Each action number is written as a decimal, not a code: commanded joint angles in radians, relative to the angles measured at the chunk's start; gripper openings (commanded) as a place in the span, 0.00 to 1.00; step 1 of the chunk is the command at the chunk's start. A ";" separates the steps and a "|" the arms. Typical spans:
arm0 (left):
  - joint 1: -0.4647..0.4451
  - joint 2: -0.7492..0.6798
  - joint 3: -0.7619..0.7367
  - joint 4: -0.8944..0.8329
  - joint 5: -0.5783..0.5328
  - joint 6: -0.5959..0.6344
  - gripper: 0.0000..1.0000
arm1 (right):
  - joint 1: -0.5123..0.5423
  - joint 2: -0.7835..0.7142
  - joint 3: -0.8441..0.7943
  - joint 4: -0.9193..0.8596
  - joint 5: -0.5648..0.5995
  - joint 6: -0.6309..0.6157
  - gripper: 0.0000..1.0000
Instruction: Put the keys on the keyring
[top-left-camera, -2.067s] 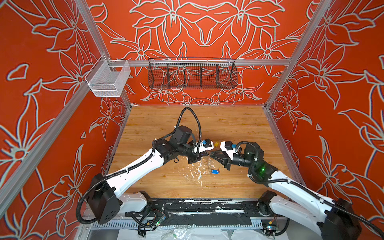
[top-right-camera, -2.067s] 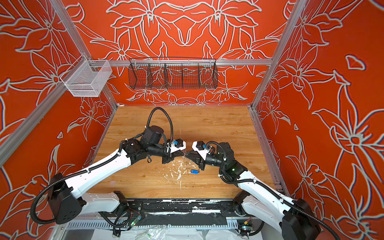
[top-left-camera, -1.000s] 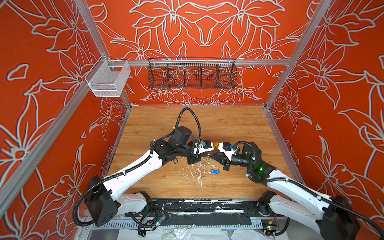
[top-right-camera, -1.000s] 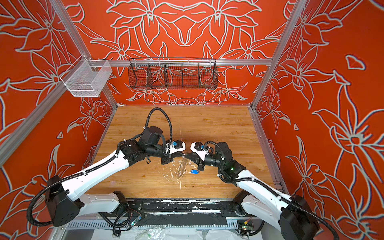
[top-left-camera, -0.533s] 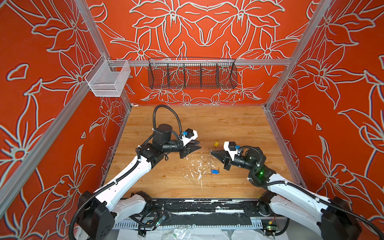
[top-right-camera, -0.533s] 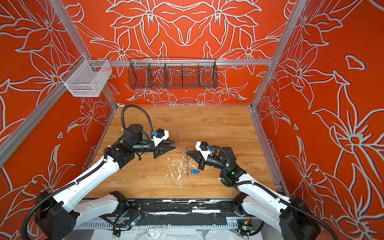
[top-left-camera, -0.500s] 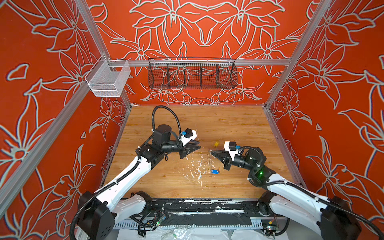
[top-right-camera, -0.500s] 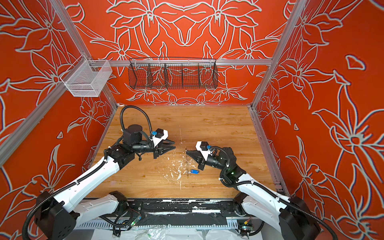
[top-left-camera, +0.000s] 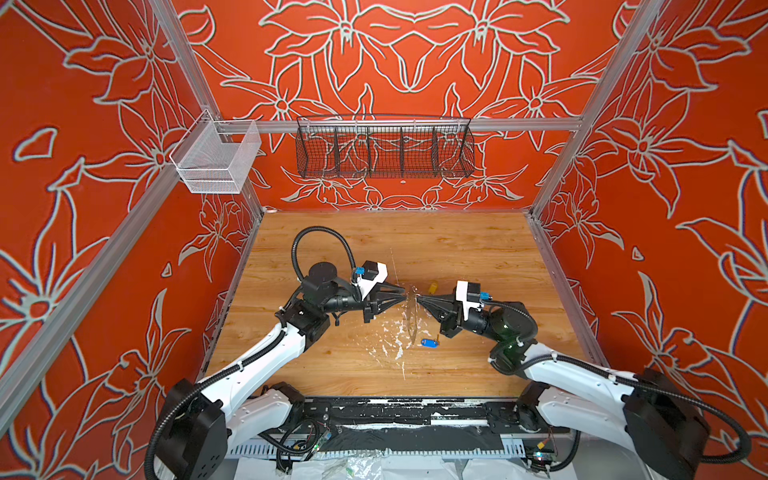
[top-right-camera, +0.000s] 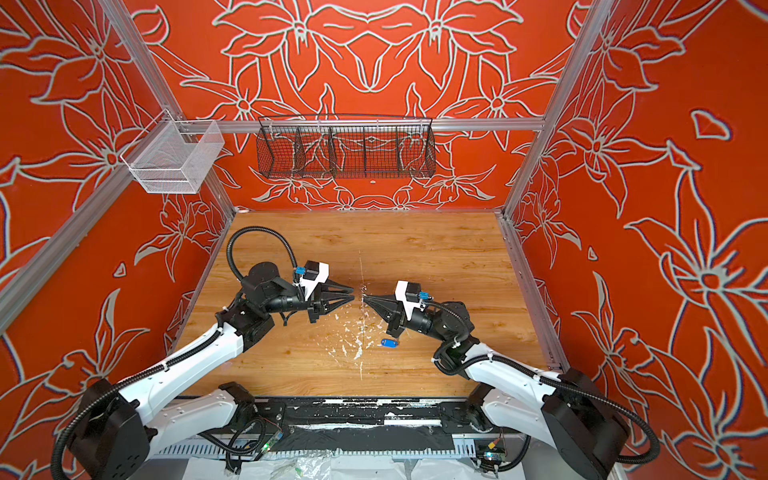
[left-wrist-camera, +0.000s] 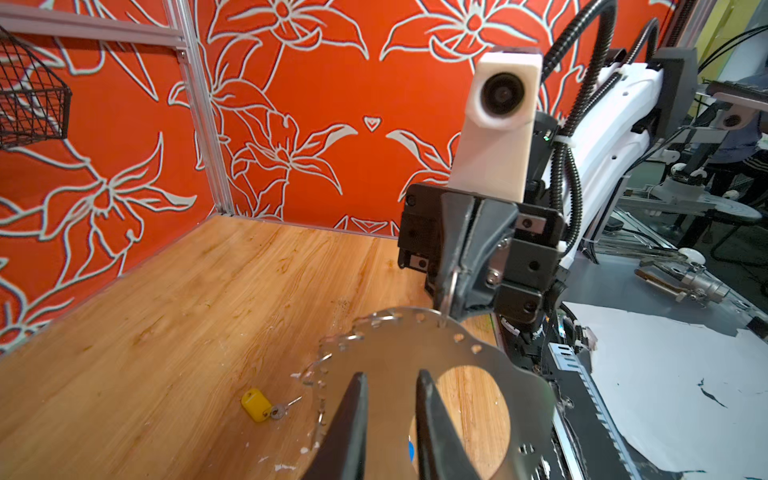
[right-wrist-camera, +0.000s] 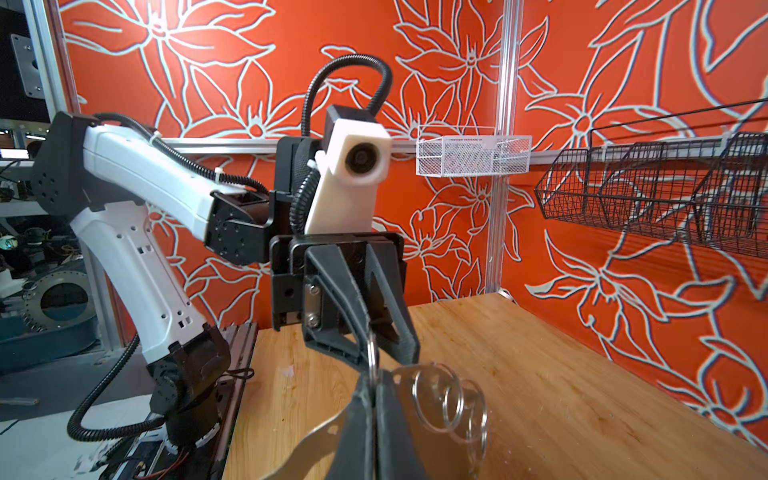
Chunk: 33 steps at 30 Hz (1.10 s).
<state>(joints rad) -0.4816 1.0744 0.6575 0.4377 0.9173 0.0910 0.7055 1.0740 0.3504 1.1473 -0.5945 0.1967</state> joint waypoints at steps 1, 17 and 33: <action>-0.026 -0.025 -0.010 0.091 0.016 -0.013 0.21 | 0.012 0.036 0.010 0.143 0.016 0.047 0.00; -0.049 -0.032 -0.019 0.060 -0.076 0.020 0.17 | 0.035 0.164 0.037 0.262 -0.029 0.084 0.00; -0.050 -0.037 -0.016 0.049 -0.008 0.047 0.00 | 0.051 0.198 0.065 0.262 -0.037 0.097 0.00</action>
<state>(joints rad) -0.5194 1.0374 0.6266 0.4728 0.8509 0.1135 0.7353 1.2675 0.3676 1.3636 -0.6037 0.2737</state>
